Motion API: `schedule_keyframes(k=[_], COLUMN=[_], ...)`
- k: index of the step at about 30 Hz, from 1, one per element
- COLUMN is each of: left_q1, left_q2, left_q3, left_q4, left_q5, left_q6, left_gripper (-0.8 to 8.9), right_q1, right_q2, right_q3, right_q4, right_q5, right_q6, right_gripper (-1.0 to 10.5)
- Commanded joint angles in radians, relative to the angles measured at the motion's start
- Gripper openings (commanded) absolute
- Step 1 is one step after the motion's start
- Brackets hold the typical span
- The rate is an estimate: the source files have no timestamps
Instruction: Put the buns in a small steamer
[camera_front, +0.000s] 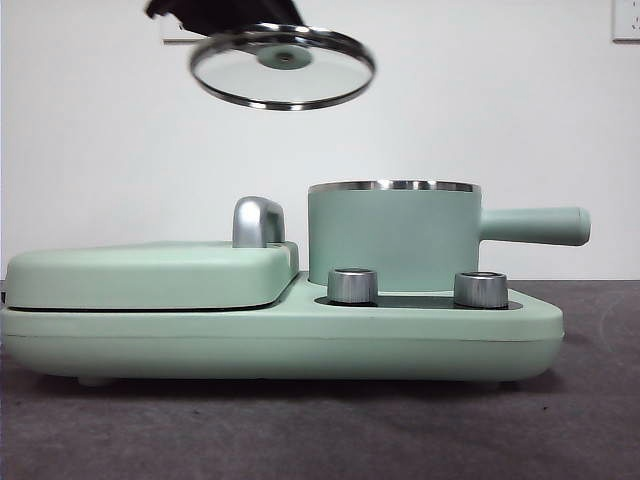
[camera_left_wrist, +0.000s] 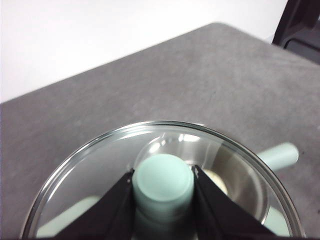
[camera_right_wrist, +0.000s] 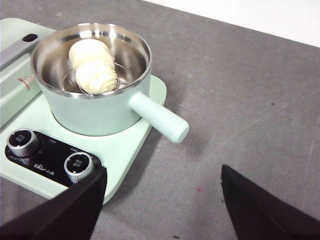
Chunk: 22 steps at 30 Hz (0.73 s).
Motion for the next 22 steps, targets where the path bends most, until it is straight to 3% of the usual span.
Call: schedule_keyframes(k=[1,11,22], left_q1=[-0.026,-0.098,-0.116], left_q2=[0.041,0.206,0.332], left_q3=[0.018,0.018,0.019], left_q4=[0.092,0.321,0.449], left_q5=[0.002,0.001,-0.006], left_q6=[-0.004,0.027,0.053], left_gripper=[0.1,0.1,0.1], right_q1=[0.003,0.003,0.003], right_q2=[0.003,0.003,0.003], right_q3=[0.006,0.006,0.006], right_q4=[0.003,-0.003,-0.005], right_q5=[0.0,0.0,0.0], right_q6=[0.018,0.032,0.036], right_gripper=[3.6,3.6,3.6])
